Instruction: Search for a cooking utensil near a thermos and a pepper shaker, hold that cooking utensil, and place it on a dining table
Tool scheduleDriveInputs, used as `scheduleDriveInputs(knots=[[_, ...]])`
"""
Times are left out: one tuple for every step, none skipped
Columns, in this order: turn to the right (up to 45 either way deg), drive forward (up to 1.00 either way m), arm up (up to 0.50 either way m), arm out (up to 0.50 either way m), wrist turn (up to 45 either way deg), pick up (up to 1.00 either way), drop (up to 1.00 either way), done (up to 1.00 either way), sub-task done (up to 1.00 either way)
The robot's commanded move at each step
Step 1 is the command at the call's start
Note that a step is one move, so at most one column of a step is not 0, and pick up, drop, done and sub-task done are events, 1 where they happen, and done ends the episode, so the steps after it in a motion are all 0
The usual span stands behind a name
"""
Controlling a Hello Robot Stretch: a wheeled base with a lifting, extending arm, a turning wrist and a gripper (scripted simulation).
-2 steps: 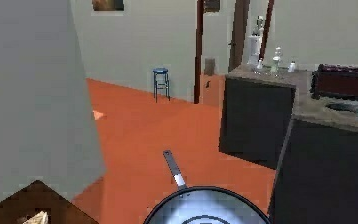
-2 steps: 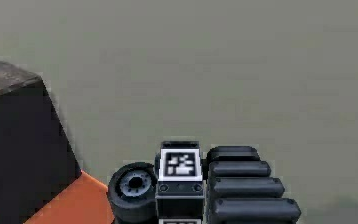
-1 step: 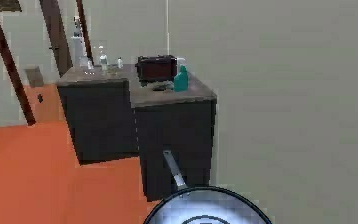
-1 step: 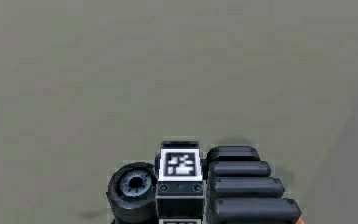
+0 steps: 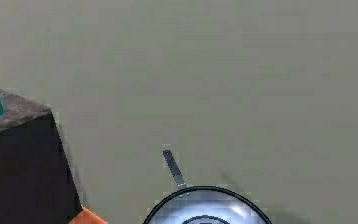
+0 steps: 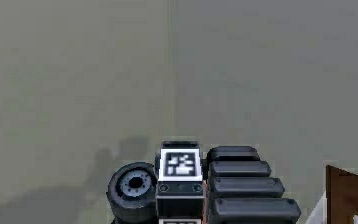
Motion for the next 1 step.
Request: scheduleDriveInputs(knots=[[30.0, 0.00, 0.00, 0.00, 0.0, 0.00, 0.00, 0.00, 0.00]])
